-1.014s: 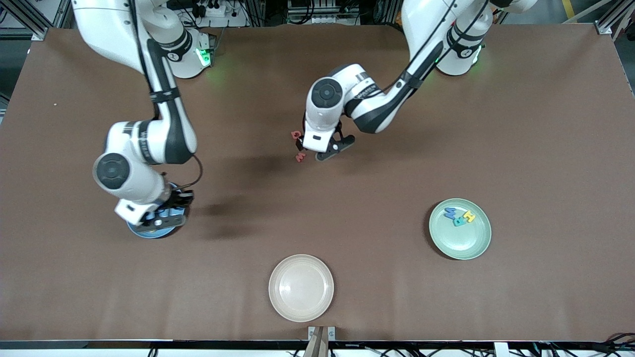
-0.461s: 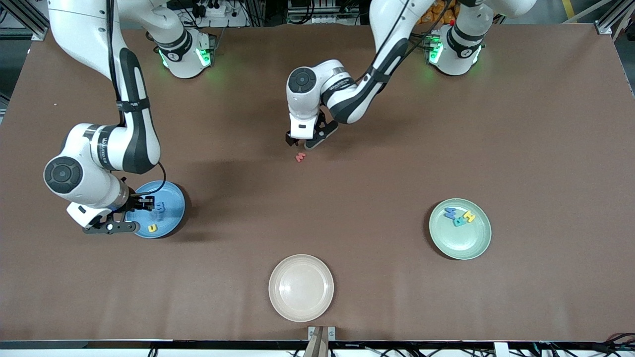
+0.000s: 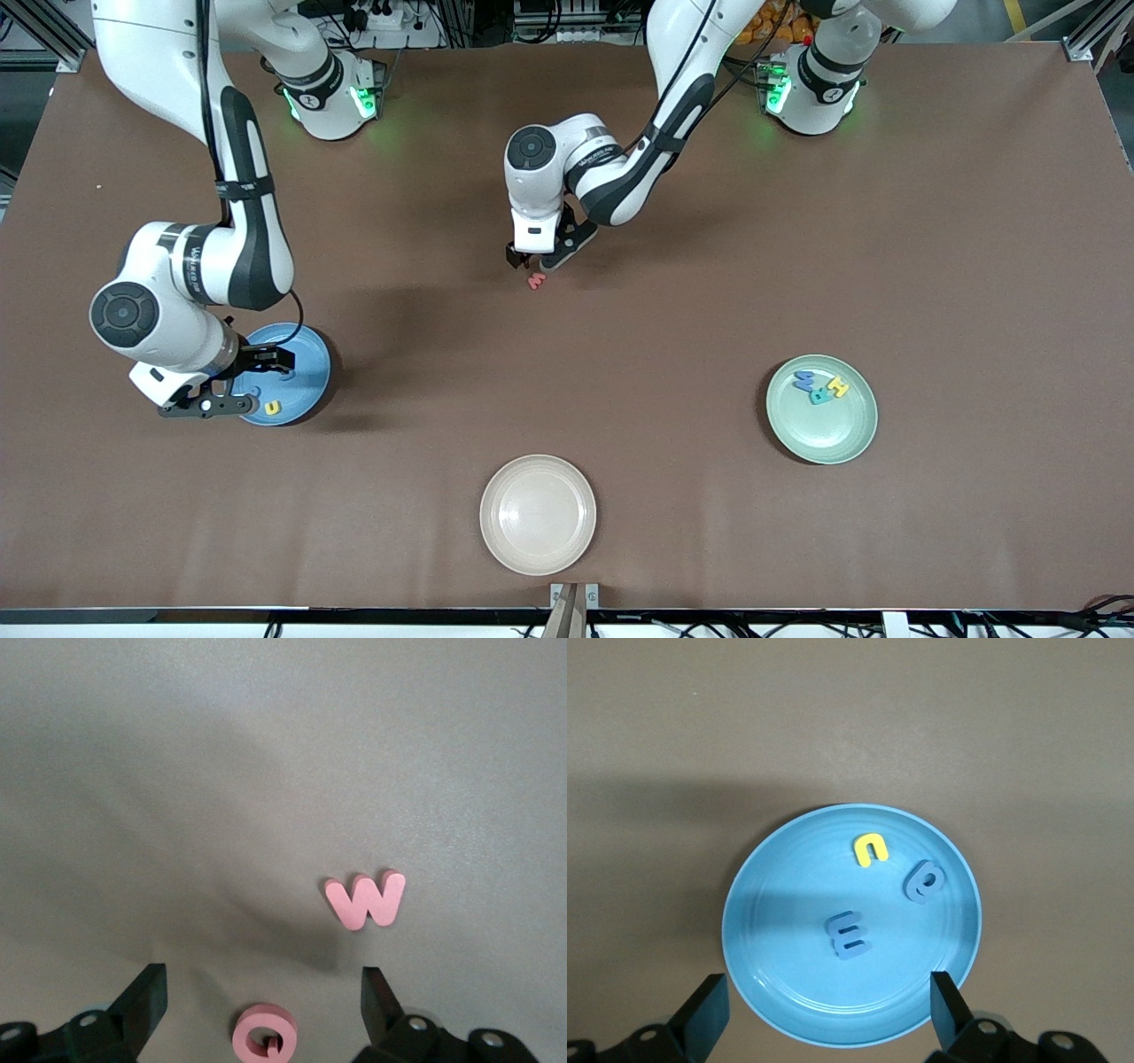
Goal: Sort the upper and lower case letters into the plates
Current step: 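Place the g on the blue plate while the left gripper reaches the Q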
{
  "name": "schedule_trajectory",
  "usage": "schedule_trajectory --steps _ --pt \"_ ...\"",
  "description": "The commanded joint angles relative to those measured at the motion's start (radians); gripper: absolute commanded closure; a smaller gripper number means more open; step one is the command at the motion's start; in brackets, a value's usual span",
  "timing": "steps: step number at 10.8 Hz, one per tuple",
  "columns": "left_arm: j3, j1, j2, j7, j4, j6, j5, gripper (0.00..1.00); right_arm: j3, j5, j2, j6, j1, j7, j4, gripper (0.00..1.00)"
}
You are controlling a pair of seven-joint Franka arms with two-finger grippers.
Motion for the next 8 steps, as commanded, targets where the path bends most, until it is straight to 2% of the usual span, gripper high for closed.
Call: schedule_trajectory --steps 1,2,6,7,8 --pt "0.041 -0.058 0.033 -0.062 0.033 0.022 0.009 0.18 0.003 -0.006 0.013 -0.006 0.015 0.067 0.010 0.00" --pt "0.058 -0.080 0.051 -0.078 0.048 0.028 0.009 0.21 0.003 -0.006 0.016 -0.006 0.020 0.078 0.010 0.00" --pt "0.067 -0.112 0.068 -0.096 0.072 0.028 0.007 0.22 0.003 -0.006 0.019 -0.011 0.020 0.078 0.010 0.00" --pt "0.067 -0.118 0.067 -0.099 0.072 0.028 0.007 0.24 0.003 -0.006 0.019 -0.011 0.020 0.078 0.010 0.00" --pt "0.067 -0.120 0.067 -0.101 0.072 0.028 0.007 0.32 0.003 -0.006 0.019 -0.012 0.020 0.076 0.010 0.00"
